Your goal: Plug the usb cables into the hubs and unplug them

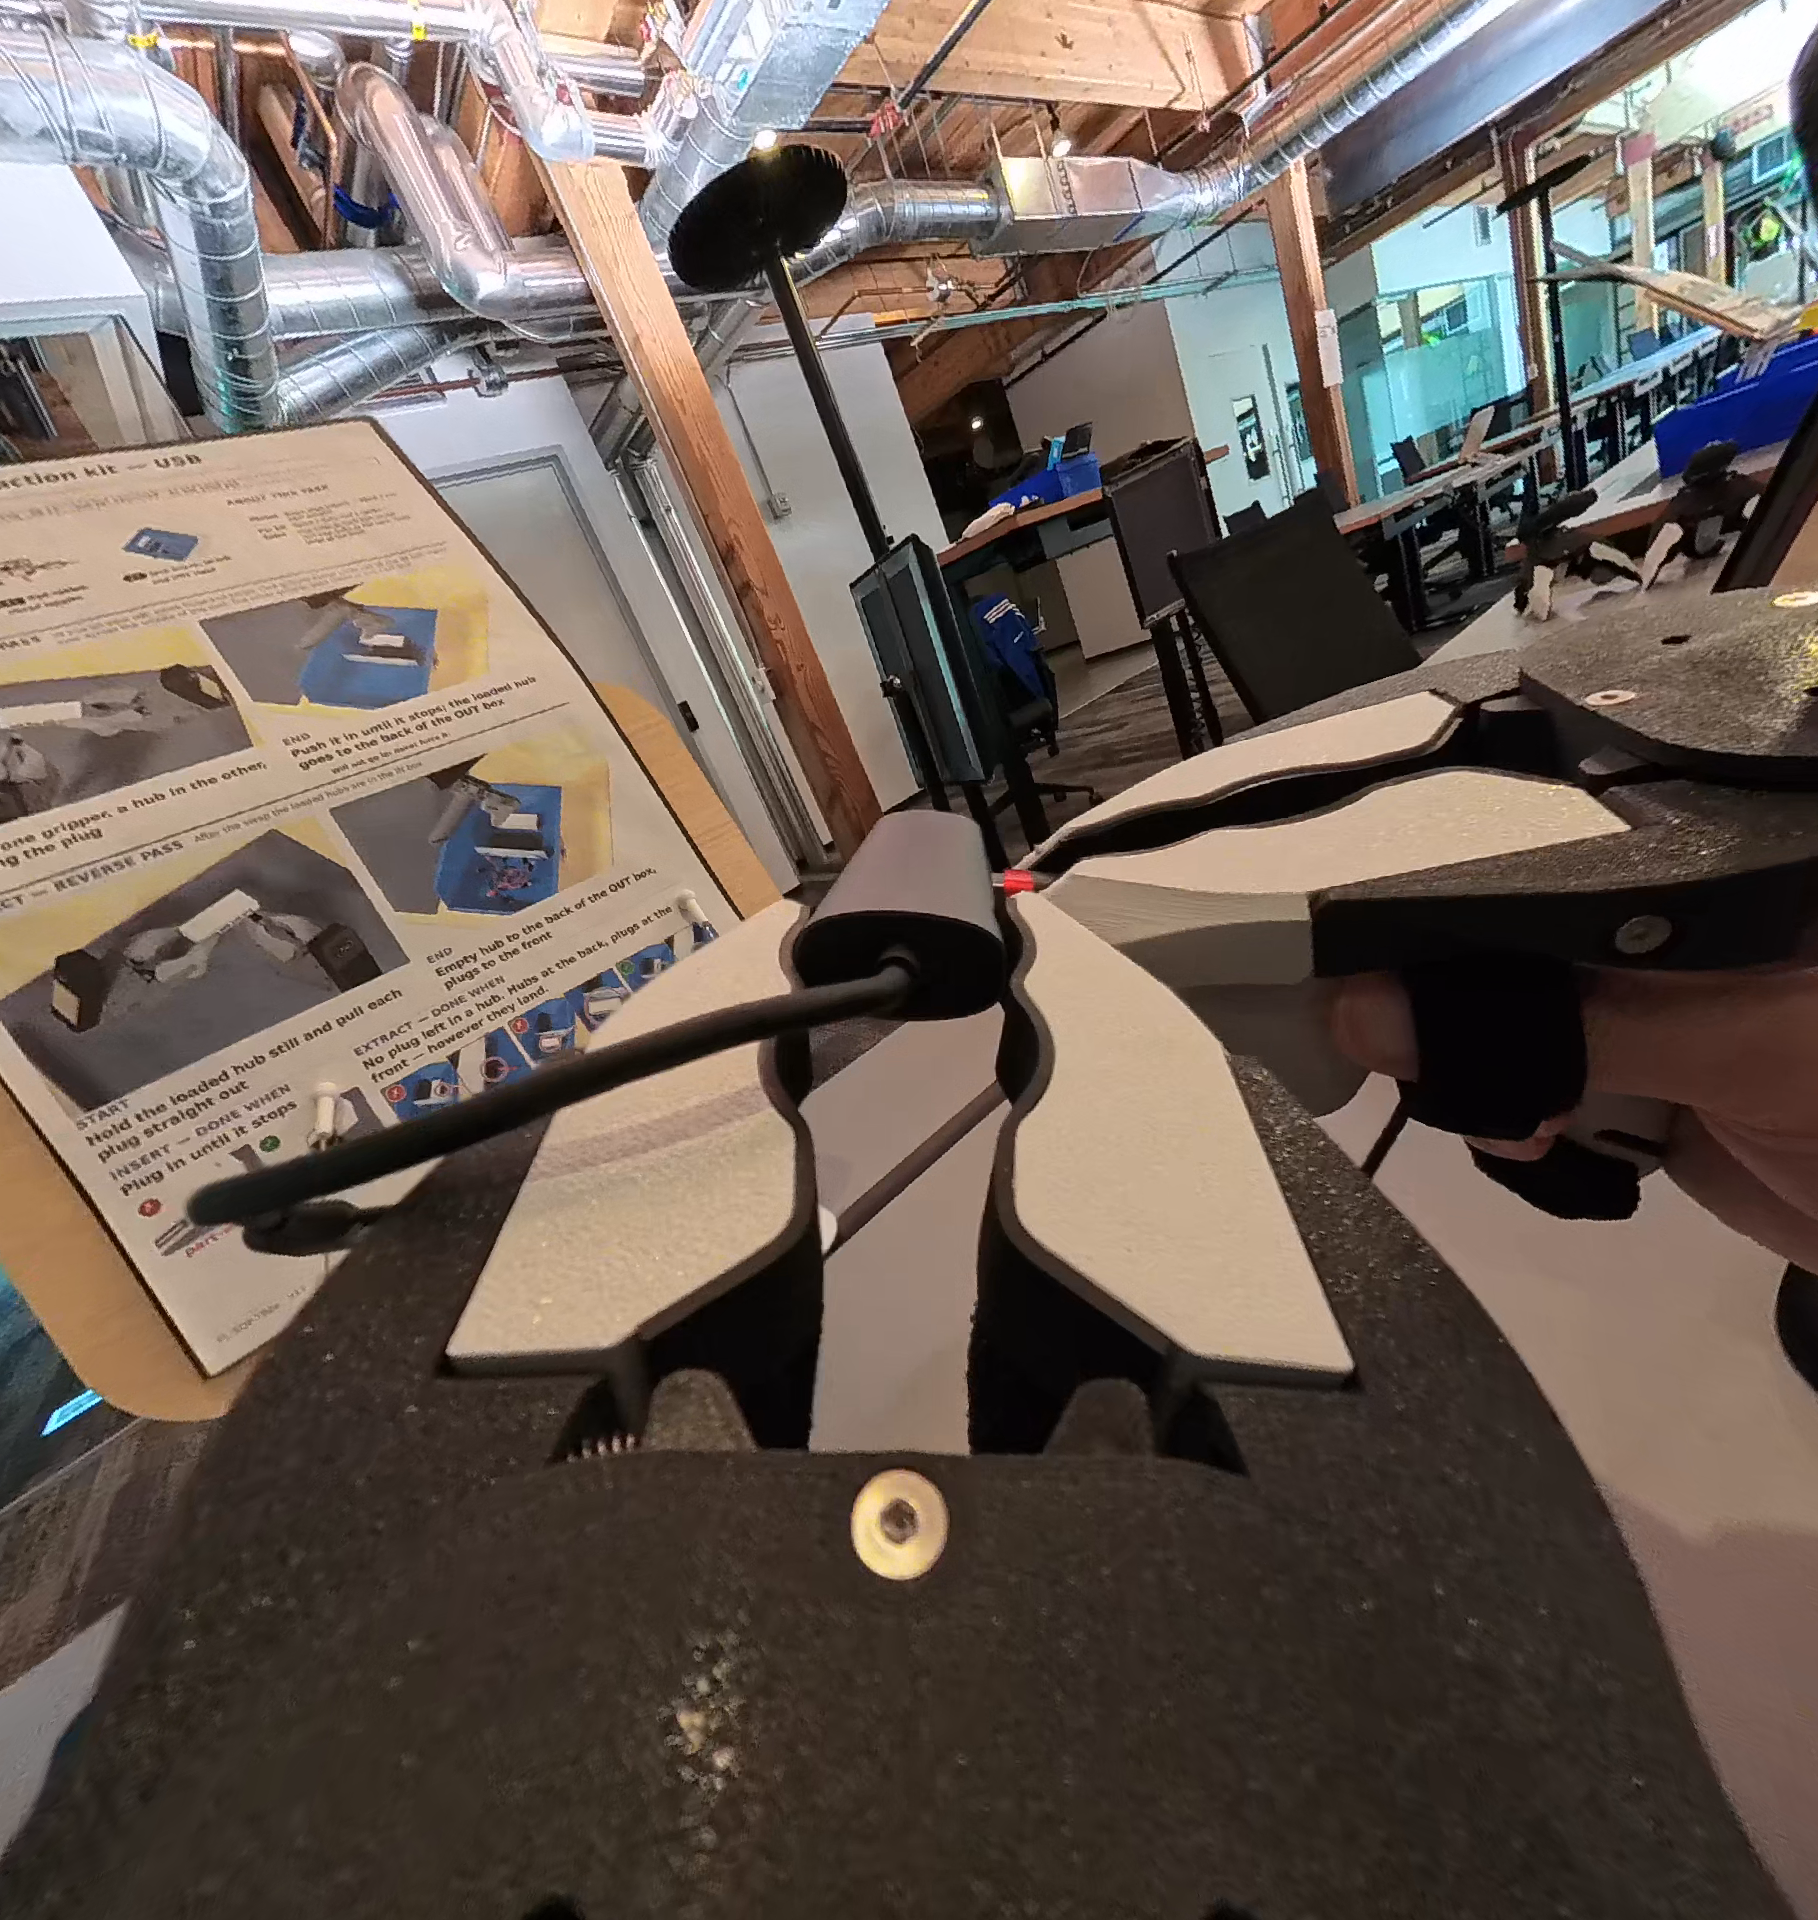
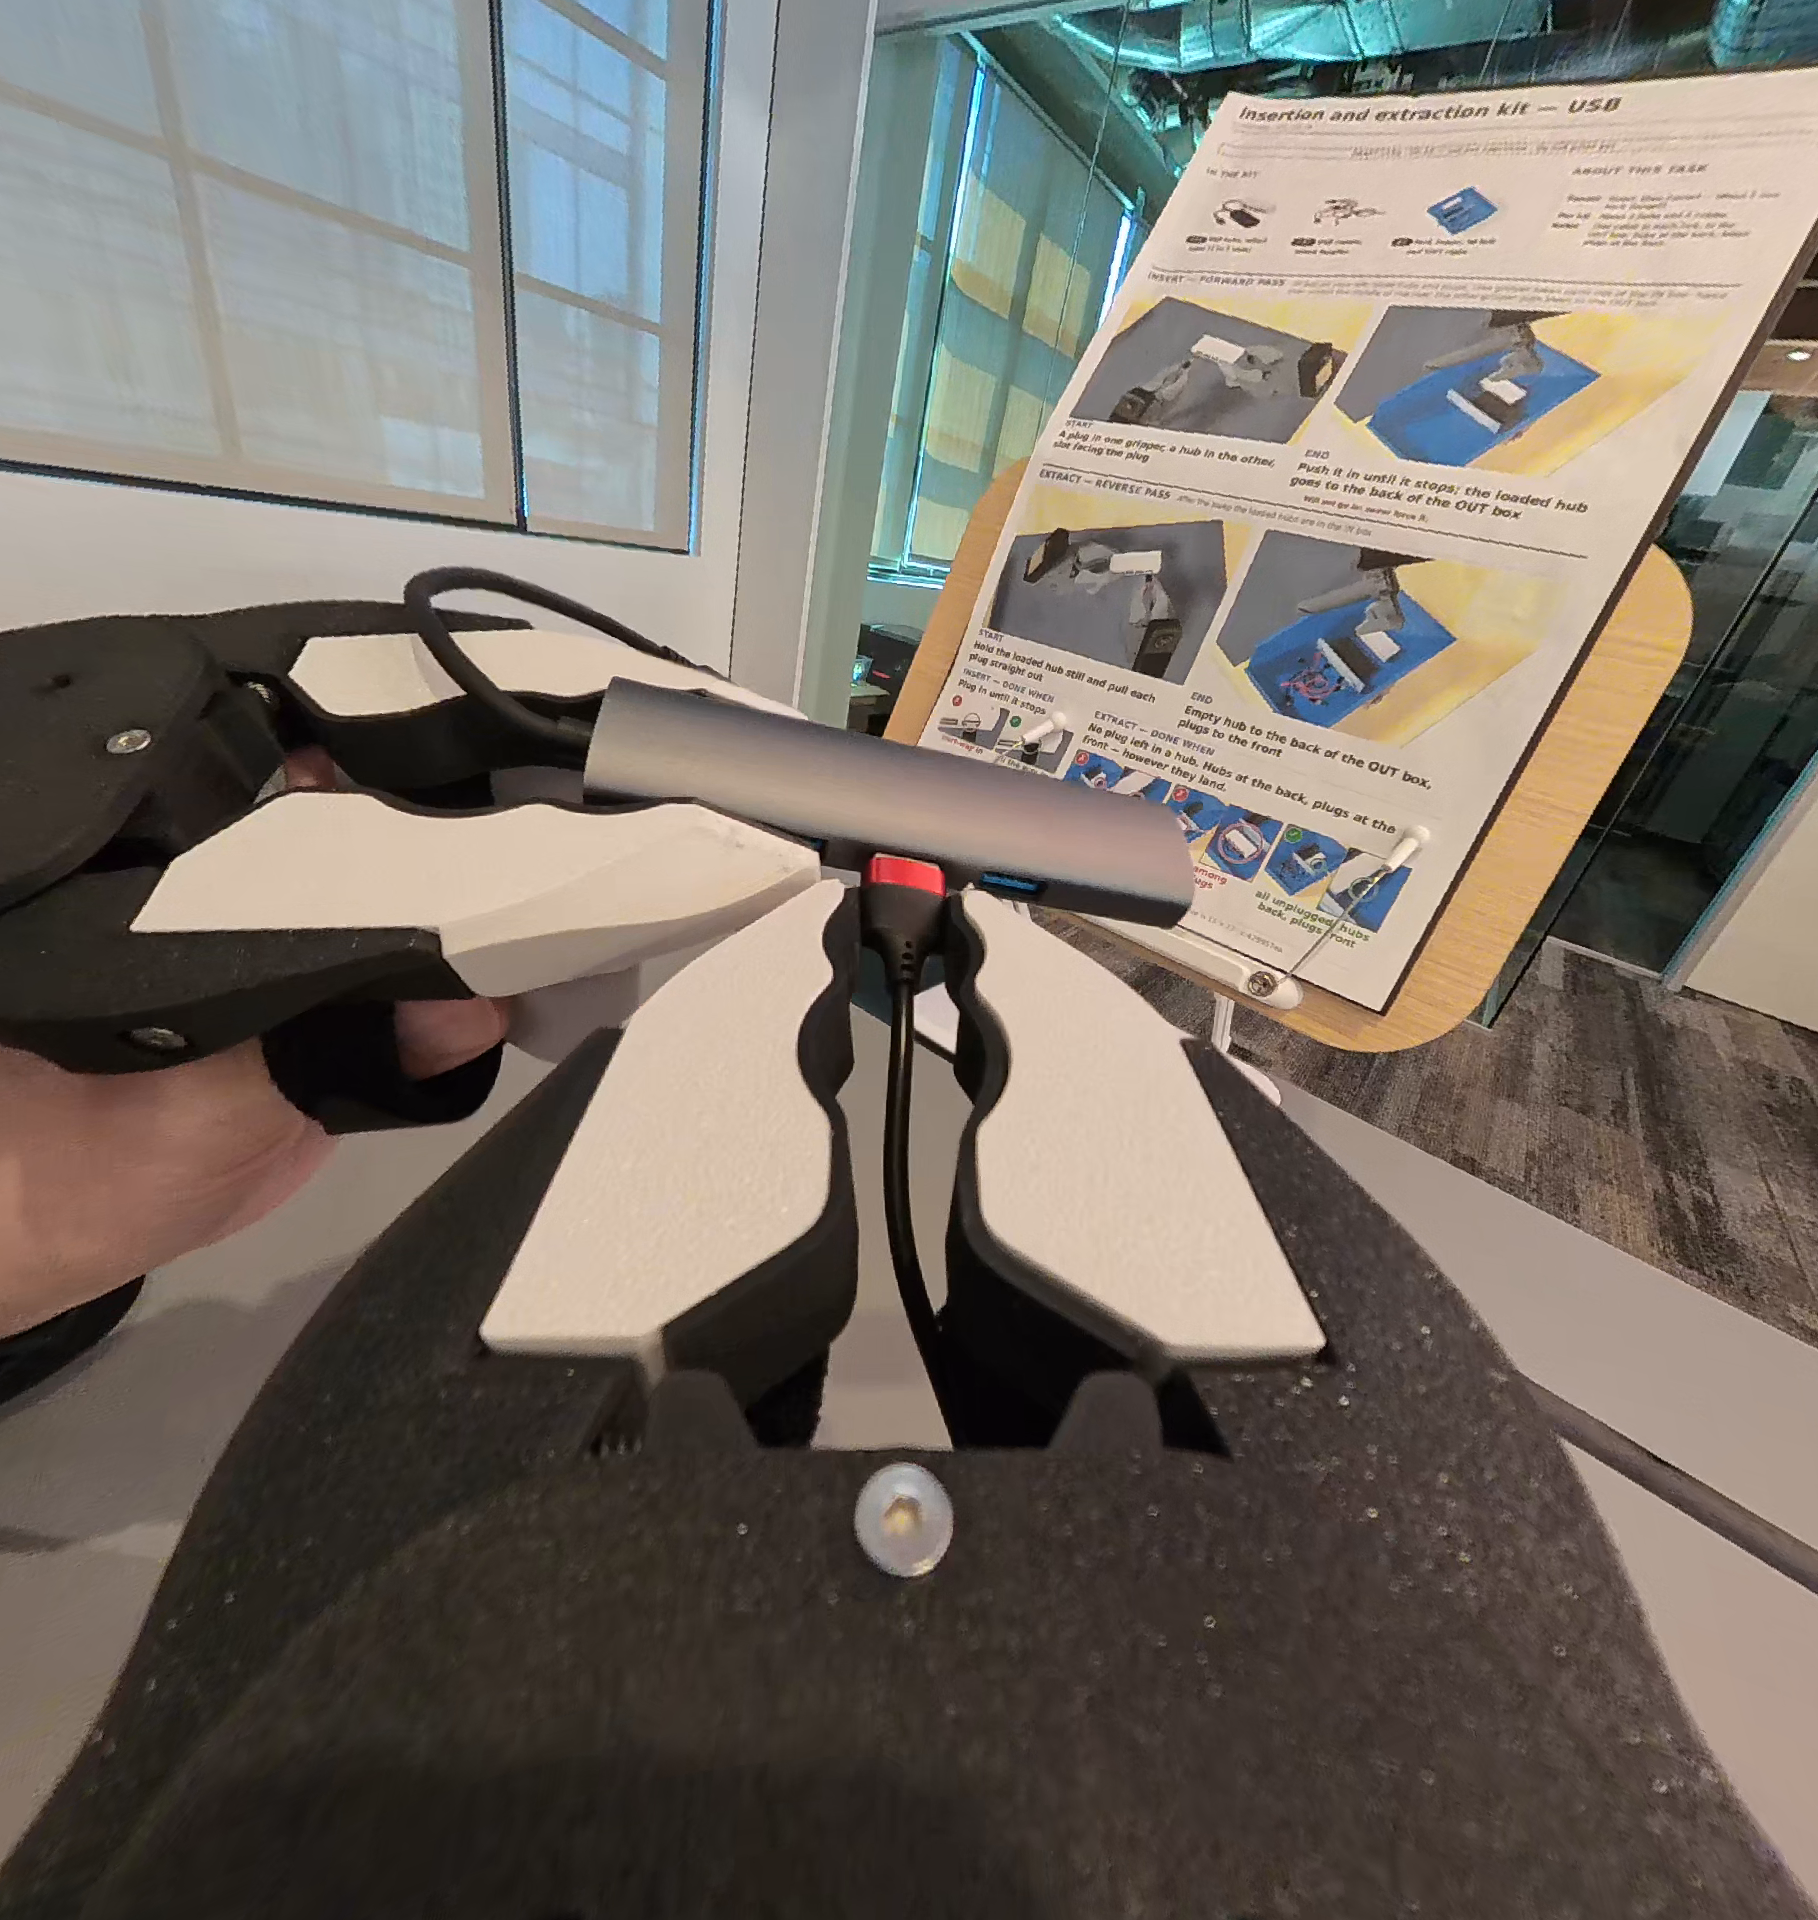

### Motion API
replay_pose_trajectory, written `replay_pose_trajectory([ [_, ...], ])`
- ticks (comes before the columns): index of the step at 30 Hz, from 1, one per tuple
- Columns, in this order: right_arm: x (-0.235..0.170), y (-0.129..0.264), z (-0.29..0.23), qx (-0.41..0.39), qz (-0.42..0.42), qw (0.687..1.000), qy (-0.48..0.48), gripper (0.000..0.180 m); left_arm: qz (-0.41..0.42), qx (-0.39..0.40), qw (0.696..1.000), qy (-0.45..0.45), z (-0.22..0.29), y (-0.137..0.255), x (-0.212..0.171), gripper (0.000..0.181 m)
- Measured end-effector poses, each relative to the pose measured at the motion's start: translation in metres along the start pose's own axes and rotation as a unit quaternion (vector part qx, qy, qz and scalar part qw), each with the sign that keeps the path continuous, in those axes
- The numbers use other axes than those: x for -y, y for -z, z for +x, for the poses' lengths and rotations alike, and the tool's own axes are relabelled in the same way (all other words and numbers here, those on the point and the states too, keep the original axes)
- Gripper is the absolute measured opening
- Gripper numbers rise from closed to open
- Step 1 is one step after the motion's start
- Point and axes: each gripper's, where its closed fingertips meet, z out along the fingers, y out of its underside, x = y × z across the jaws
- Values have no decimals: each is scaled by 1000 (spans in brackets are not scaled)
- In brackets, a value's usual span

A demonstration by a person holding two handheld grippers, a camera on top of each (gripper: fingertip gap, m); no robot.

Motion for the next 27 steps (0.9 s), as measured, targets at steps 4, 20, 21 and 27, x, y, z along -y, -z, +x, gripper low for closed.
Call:
replay_pose_trajectory([
  [4, -2, 0, 2, -5, -4, 1000, 6, 15, -8, -11, 1000, 17, 1, -2, -3, 33],
  [20, -4, 2, 7, -43, -57, 986, 149, 14, -5, -1, 1000, 11, 2, -4, -6, 33],
  [21, -4, 2, 7, -43, -59, 986, 152, 14, -3, 0, 1000, 7, 2, -4, -6, 33],
  [27, -2, 2, 4, -28, -49, 990, 132, 14, 4, -11, 1000, 20, 1, -1, -5, 33],
])
